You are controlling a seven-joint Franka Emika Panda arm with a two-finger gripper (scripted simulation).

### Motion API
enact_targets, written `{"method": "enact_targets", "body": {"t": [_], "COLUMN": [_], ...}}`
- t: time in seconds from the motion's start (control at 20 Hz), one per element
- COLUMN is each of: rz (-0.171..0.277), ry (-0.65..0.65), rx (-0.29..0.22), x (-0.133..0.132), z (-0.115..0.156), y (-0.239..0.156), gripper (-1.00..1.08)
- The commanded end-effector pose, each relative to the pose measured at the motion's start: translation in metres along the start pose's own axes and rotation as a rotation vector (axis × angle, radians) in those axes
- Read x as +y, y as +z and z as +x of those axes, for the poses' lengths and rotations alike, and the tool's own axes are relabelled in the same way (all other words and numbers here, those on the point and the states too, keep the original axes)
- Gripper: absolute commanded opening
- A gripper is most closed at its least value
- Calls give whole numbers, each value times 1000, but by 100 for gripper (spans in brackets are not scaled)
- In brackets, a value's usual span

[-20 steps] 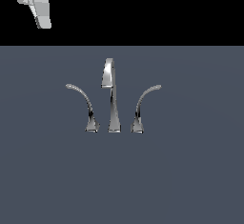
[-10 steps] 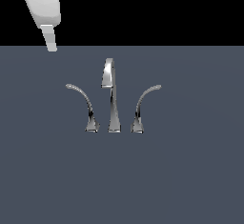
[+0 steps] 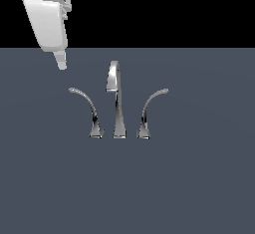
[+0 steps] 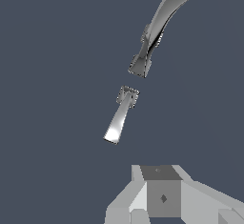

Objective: Turn on the faucet by rotating a designated handle.

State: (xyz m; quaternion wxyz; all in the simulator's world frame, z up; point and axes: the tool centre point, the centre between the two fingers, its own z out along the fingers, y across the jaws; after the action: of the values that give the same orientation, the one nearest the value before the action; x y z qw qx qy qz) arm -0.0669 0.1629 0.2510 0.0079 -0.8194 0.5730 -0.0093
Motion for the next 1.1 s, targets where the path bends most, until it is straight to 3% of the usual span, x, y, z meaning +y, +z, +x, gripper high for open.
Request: {"method": "enact_targets", "body": {"t": [0.0,1.05], "rz": [-2,-24], "ry": [44,358], "rx": [0,0], "x": [-9,-64], "z": [2,34], "y": [10,79], "gripper": [-100,-100]}}
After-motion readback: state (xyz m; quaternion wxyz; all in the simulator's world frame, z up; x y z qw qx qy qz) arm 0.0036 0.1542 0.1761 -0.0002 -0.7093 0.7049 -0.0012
